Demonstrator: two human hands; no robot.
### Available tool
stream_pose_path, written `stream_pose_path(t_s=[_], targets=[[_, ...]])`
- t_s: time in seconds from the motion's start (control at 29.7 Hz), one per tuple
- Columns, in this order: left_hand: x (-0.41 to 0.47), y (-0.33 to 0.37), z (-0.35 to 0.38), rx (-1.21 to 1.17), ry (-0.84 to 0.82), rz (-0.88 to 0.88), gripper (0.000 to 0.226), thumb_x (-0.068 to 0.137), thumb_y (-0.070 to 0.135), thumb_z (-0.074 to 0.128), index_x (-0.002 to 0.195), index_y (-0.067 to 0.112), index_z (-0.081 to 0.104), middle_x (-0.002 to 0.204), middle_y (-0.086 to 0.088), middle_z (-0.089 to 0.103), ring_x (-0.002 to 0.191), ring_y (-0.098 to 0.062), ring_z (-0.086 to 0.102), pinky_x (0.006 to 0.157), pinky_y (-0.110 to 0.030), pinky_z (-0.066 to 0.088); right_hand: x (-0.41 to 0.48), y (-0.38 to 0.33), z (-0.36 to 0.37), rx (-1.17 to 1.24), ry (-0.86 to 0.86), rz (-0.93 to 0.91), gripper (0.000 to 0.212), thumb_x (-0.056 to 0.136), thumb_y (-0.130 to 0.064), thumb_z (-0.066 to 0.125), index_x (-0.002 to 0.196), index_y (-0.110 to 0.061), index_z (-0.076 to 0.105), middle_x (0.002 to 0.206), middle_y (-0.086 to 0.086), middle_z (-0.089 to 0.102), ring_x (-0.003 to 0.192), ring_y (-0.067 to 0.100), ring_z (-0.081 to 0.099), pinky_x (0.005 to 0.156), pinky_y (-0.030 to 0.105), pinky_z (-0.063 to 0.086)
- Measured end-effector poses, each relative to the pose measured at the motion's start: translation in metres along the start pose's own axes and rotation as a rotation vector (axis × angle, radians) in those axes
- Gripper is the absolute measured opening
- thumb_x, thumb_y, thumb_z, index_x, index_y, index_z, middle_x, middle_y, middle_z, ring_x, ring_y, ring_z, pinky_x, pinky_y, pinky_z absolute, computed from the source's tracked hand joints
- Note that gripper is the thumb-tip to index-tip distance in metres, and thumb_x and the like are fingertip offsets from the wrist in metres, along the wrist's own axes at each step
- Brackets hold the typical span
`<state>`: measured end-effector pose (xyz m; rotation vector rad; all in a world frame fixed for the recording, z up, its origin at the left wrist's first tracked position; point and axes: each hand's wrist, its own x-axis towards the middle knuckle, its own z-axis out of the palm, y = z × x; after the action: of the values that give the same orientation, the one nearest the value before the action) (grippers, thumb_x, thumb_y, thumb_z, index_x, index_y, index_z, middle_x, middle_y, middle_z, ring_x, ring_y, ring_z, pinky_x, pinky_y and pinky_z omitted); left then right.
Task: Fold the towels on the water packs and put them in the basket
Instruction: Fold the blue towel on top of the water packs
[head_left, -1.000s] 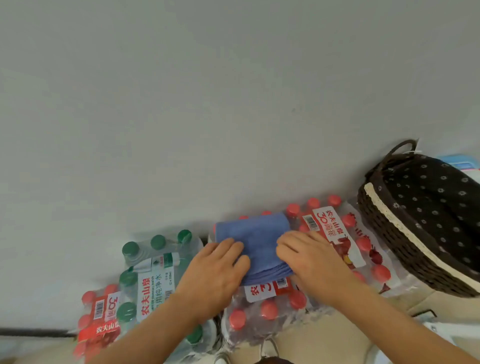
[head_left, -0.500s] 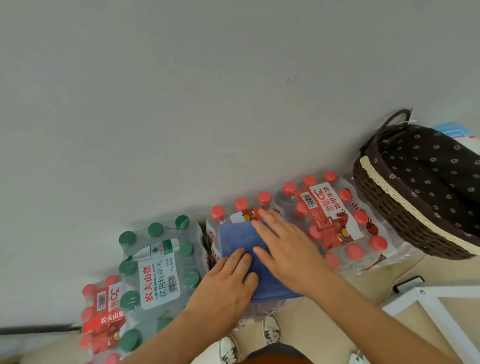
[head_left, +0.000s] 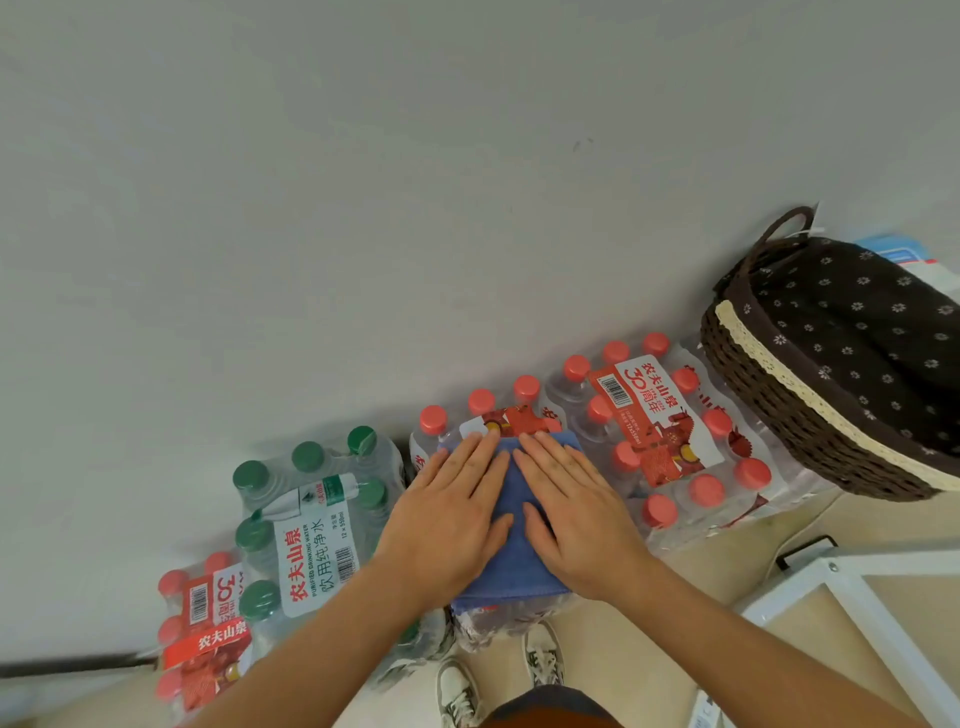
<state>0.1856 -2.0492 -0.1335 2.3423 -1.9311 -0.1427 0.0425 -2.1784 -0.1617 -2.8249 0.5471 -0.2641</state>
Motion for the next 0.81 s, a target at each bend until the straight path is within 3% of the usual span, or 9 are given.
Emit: stream_pose_path(t_s=[0.1, 0.2, 0.37, 0.44, 0.5, 0.61, 0.67, 0.74, 0.81], targets=[[-0.007, -0.002, 0.017, 0.013, -0.043, -0.068, 0.063, 0.099, 0.050, 0.019, 0.146, 0.010, 0.034, 0.153, -0.009, 0.030, 0.143, -0.022, 0.025, 0.107, -0.050, 0.037, -0.004, -0.003, -0.003, -0.065, 0.085, 0.005, 0.049, 0.092, -0.031, 0.041, 0.130, -0.004, 0.057, 0.142, 0.010, 0.050, 0.135, 0.022, 0.039, 0.107, 0.041, 0.031], [-0.007, -0.001, 0.016, 0.018, -0.039, -0.081, 0.065, 0.099, 0.052, 0.014, 0.148, 0.012, 0.029, 0.155, -0.008, 0.026, 0.144, -0.021, 0.022, 0.109, -0.053, 0.033, -0.017, -0.010, -0.017, -0.135, 0.112, -0.031, 0.048, 0.092, -0.040, 0.043, 0.127, -0.011, 0.060, 0.141, 0.007, 0.052, 0.128, 0.020, 0.044, 0.099, 0.039, 0.034], [-0.006, -0.001, 0.020, 0.054, -0.016, -0.087, 0.064, 0.097, 0.053, 0.021, 0.147, 0.015, 0.031, 0.155, -0.007, 0.026, 0.143, -0.023, 0.025, 0.109, -0.056, 0.032, -0.065, -0.010, -0.018, -0.280, -0.049, -0.090, 0.084, 0.080, -0.071, 0.049, 0.143, -0.016, 0.042, 0.153, 0.005, 0.036, 0.140, 0.019, 0.035, 0.106, 0.048, 0.026], [-0.005, 0.001, 0.018, 0.056, -0.002, -0.106, 0.062, 0.095, 0.053, 0.028, 0.144, 0.016, 0.039, 0.153, -0.008, 0.033, 0.140, -0.026, 0.032, 0.105, -0.056, 0.036, -0.071, -0.006, -0.010, -0.350, -0.076, -0.075, 0.084, 0.079, -0.061, 0.057, 0.145, -0.013, 0.038, 0.153, 0.007, 0.035, 0.140, 0.021, 0.036, 0.107, 0.049, 0.026], [-0.004, 0.005, 0.011, 0.047, 0.049, -0.105, 0.054, 0.091, 0.050, 0.036, 0.133, 0.020, 0.052, 0.146, -0.010, 0.044, 0.131, -0.029, 0.044, 0.101, -0.052, 0.040, -0.069, -0.003, -0.003, -0.378, -0.035, -0.096, 0.071, 0.084, -0.045, 0.058, 0.144, -0.011, 0.040, 0.150, 0.009, 0.040, 0.138, 0.023, 0.038, 0.108, 0.047, 0.027], [-0.016, 0.008, 0.008, -0.049, 0.159, 0.108, 0.035, 0.088, 0.039, 0.048, 0.116, 0.022, 0.061, 0.130, -0.010, 0.055, 0.111, -0.026, 0.056, 0.093, -0.040, 0.043, -0.068, -0.001, 0.005, -0.396, 0.011, -0.156, 0.062, 0.089, -0.030, 0.056, 0.143, -0.004, 0.039, 0.148, 0.016, 0.041, 0.136, 0.029, 0.040, 0.111, 0.047, 0.025], [-0.030, 0.009, 0.010, -0.107, 0.121, 0.232, 0.040, 0.088, 0.046, 0.051, 0.119, 0.020, 0.059, 0.126, -0.007, 0.055, 0.109, -0.023, 0.057, 0.091, -0.035, 0.049, -0.069, 0.000, 0.004, -0.399, 0.027, -0.194, 0.058, 0.091, -0.024, 0.048, 0.143, -0.001, 0.035, 0.146, 0.019, 0.042, 0.134, 0.032, 0.043, 0.111, 0.047, 0.024], [-0.042, 0.009, 0.015, -0.066, 0.061, 0.246, 0.057, 0.085, 0.056, 0.051, 0.127, 0.018, 0.055, 0.131, -0.007, 0.053, 0.118, -0.022, 0.052, 0.098, -0.036, 0.048, -0.067, 0.001, 0.000, -0.392, 0.037, -0.208, 0.055, 0.090, -0.022, 0.041, 0.141, -0.001, 0.034, 0.143, 0.020, 0.045, 0.132, 0.032, 0.045, 0.113, 0.045, 0.026], [-0.045, 0.010, 0.019, -0.024, 0.036, 0.230, 0.062, 0.082, 0.054, 0.053, 0.131, 0.015, 0.053, 0.134, -0.007, 0.052, 0.122, -0.022, 0.051, 0.101, -0.038, 0.046, -0.065, 0.001, -0.003, -0.385, 0.038, -0.222, 0.055, 0.089, -0.020, 0.037, 0.140, -0.001, 0.033, 0.142, 0.021, 0.046, 0.130, 0.032, 0.047, 0.112, 0.045, 0.027]])
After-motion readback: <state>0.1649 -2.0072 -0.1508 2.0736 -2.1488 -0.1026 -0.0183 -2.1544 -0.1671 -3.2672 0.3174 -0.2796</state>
